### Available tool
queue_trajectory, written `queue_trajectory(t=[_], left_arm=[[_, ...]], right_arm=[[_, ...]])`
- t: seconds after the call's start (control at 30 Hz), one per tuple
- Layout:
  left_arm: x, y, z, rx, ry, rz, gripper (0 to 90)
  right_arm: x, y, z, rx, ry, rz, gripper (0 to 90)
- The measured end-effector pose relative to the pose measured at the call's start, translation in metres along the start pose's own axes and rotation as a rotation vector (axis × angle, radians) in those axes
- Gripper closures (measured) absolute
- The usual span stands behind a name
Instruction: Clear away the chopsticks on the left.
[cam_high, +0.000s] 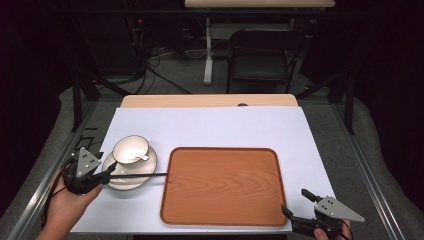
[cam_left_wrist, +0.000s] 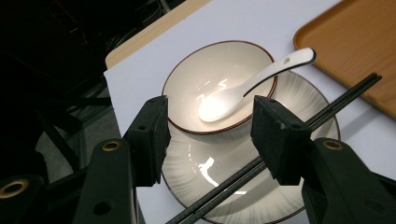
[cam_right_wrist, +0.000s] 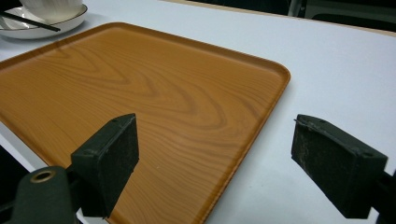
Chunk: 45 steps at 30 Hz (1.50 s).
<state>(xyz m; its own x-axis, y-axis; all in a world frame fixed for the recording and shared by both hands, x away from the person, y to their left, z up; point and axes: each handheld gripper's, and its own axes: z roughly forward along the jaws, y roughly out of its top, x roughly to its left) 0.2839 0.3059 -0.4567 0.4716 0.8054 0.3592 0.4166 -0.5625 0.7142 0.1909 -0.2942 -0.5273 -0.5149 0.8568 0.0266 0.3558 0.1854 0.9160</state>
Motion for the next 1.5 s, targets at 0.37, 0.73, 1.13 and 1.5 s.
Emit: queue_trajectory(t=[0.37, 0.73, 1.13, 1.5], left_arm=[[-0.009, -0.002, 0.010, 0.080, 0.004, 0.261, 51.3], [-0.018, -0.010, 0.018, 0.126, 0.005, 0.491, 55.1], [-0.024, -0.019, 0.027, 0.189, -0.067, 0.572, 66.6], [-0.030, -0.024, 0.040, 0.217, -0.143, 0.584, 72.1]], right_arm=[[0.000, 0.000, 0.000, 0.001, 0.000, -0.004, 14.5], [0.000, 0.000, 0.000, 0.003, 0.000, -0.002, 14.5], [0.000, 0.000, 0.000, 0.002, 0.000, -0.004, 14.5], [0.000, 0.000, 0.000, 0.003, 0.001, -0.004, 14.5]])
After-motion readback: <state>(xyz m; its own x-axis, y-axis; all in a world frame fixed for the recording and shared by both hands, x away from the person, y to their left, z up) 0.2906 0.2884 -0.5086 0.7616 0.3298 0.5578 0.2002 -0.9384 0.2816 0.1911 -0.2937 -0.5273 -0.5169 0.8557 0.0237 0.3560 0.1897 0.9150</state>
